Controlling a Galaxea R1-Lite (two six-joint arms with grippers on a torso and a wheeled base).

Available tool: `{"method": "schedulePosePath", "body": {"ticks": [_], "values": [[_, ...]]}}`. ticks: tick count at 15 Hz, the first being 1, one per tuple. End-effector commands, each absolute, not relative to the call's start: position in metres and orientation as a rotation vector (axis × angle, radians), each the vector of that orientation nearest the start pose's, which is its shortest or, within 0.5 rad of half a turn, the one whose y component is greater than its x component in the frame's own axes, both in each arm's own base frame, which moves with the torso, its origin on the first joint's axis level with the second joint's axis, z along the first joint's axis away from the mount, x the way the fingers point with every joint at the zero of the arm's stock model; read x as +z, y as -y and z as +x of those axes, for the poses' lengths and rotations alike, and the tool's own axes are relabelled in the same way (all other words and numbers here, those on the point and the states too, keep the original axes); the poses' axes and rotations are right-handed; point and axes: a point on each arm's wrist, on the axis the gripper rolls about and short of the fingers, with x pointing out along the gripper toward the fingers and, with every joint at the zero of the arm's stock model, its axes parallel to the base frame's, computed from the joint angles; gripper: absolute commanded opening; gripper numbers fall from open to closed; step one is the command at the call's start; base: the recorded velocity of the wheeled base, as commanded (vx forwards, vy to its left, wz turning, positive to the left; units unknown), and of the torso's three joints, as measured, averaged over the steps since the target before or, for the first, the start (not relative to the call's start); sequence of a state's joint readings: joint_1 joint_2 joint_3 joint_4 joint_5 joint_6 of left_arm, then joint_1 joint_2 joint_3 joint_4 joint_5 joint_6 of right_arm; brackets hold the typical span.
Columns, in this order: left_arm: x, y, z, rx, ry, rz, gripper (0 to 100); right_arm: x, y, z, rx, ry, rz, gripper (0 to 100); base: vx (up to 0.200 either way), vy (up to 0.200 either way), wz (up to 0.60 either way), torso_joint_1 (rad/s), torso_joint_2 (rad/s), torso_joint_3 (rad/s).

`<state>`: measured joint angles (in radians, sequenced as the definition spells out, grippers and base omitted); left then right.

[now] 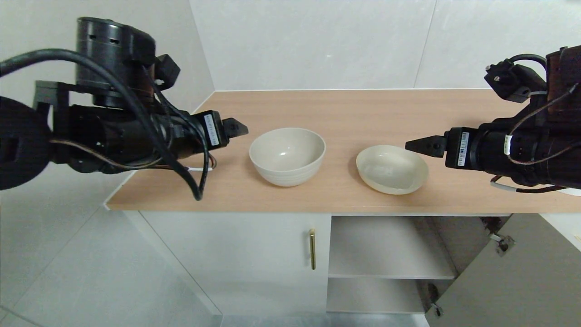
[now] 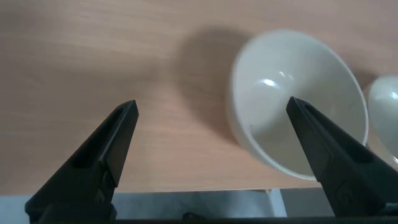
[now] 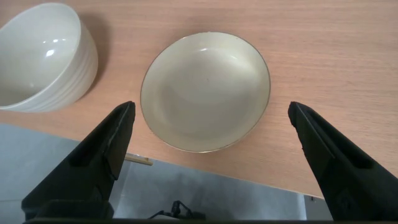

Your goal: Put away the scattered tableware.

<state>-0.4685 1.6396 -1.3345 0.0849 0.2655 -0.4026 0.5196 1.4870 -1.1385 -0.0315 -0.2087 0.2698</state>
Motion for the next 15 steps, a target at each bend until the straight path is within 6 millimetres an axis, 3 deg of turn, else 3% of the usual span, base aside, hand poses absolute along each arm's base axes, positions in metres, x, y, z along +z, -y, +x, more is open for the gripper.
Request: {"method": "schedulePosePath", "body": {"ticks": [1, 9, 14, 15], "values": [[0.266, 0.147, 0.285, -0.137, -0.439, -0.234, 100, 0.277, -0.127, 0.23, 0.265, -0.341, 0.151, 100, 0.0, 0.0, 0.0, 0.0, 0.0, 0.0], [0.242, 0.161, 0.306, -0.137, -0.45, -0.23, 100, 0.275, -0.127, 0.231, 0.266, -0.344, 0.15, 100, 0.0, 0.0, 0.0, 0.0, 0.0, 0.0], [0.239, 0.165, 0.312, -0.142, -0.427, -0.248, 100, 0.275, -0.127, 0.231, 0.269, -0.348, 0.148, 100, 0.0, 0.0, 0.0, 0.0, 0.0, 0.0], [0.239, 0.166, 0.311, -0.145, -0.428, -0.249, 0, 0.275, -0.128, 0.23, 0.27, -0.348, 0.148, 100, 0.0, 0.0, 0.0, 0.0, 0.0, 0.0]]}}
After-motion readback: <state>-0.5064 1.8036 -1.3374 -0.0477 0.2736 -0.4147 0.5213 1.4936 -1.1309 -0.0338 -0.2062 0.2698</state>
